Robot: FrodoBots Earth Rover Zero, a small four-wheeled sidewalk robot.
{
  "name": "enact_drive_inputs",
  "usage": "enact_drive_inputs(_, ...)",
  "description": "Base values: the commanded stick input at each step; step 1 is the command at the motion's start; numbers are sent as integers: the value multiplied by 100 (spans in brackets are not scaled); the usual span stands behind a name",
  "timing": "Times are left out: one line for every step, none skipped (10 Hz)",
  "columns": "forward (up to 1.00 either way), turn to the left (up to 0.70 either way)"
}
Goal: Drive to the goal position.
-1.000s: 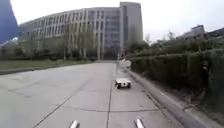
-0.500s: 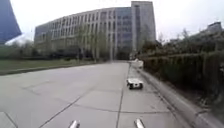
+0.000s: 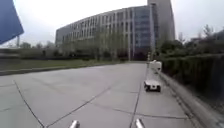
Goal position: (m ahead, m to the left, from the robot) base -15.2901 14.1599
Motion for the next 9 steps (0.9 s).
enact_drive_inputs(0,70)
enact_drive_inputs(0,70)
enact_drive_inputs(0,70)
enact_drive_inputs(0,70)
enact_drive_inputs(0,70)
enact_drive_inputs(0,70)
enact_drive_inputs(0,70)
enact_drive_inputs(0,70)
enact_drive_inputs(0,70)
